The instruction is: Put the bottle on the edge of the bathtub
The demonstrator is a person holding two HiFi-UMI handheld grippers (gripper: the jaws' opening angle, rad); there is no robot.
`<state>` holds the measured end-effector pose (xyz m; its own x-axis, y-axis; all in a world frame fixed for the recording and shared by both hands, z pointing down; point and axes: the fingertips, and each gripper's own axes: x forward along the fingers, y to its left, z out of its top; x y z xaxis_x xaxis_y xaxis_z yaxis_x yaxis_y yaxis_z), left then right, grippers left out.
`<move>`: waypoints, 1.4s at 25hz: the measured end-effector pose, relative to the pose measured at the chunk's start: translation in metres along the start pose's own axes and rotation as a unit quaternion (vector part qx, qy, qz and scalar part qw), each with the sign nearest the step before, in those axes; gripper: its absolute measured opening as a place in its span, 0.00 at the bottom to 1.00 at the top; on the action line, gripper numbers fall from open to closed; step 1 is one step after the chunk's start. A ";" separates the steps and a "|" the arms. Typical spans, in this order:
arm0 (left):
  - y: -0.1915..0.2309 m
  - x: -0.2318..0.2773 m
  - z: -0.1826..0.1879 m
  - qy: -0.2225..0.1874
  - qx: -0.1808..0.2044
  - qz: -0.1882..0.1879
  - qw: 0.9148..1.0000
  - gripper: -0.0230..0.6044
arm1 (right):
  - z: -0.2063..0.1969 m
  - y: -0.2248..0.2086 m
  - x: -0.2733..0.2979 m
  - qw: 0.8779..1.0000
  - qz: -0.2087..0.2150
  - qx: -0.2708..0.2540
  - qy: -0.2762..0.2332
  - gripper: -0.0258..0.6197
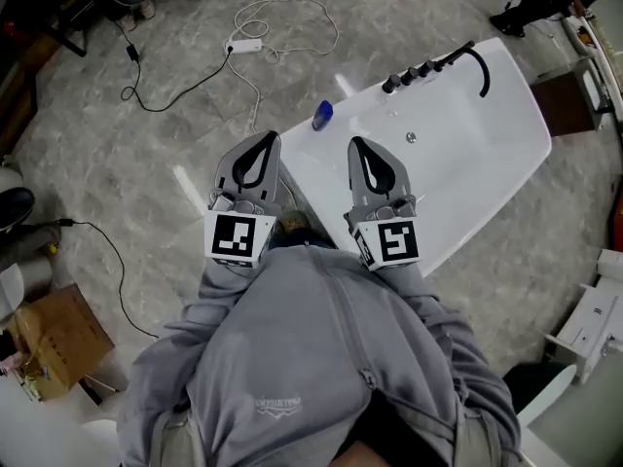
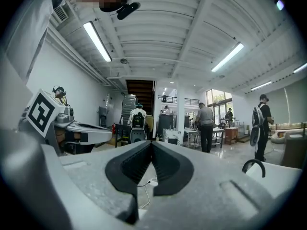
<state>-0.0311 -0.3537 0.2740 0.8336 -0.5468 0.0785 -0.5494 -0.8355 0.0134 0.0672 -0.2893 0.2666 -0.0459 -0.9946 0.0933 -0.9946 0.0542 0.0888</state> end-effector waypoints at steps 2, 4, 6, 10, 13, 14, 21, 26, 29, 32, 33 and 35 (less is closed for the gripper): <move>0.003 -0.013 0.010 -0.006 -0.002 0.024 1.000 0.04 | 0.009 0.004 -0.004 1.000 -0.001 0.002 -0.005 0.04; 0.003 -0.027 0.015 -0.006 -0.002 0.046 0.999 0.04 | 0.014 0.008 -0.008 1.000 -0.007 0.012 -0.007 0.04; 0.004 -0.036 0.018 -0.006 -0.006 0.065 0.998 0.04 | 0.021 0.010 -0.011 0.999 -0.016 0.027 -0.014 0.04; 0.001 -0.046 0.019 0.004 -0.008 0.075 0.997 0.04 | 0.020 0.015 -0.015 1.000 -0.010 0.018 -0.014 0.04; 0.000 -0.048 0.018 0.004 -0.006 0.074 0.997 0.04 | 0.020 0.020 -0.015 1.000 0.000 0.018 -0.018 0.04; -0.001 -0.048 0.018 0.001 -0.005 0.072 0.997 0.05 | 0.020 0.021 -0.016 1.000 0.000 0.019 -0.020 0.04; -0.016 -0.039 0.021 -0.001 -0.011 0.048 0.999 0.05 | 0.017 0.015 -0.019 1.000 -0.004 0.022 -0.019 0.04; -0.019 -0.039 0.018 -0.002 -0.011 0.044 0.999 0.05 | 0.019 0.018 -0.023 0.999 -0.006 0.030 -0.020 0.04; -0.020 -0.039 0.018 -0.001 -0.012 0.039 0.999 0.05 | 0.018 0.020 -0.025 0.999 -0.005 0.030 -0.017 0.04; -0.019 -0.036 0.016 -0.008 -0.010 0.040 0.999 0.05 | 0.017 0.019 -0.023 0.999 -0.003 0.030 -0.016 0.04; -0.019 -0.034 0.016 -0.008 -0.011 0.039 0.999 0.05 | 0.016 0.018 -0.023 0.999 -0.003 0.031 -0.015 0.04; -0.020 -0.031 0.014 -0.006 -0.011 0.036 0.999 0.05 | 0.015 0.016 -0.021 0.999 -0.003 0.032 -0.014 0.04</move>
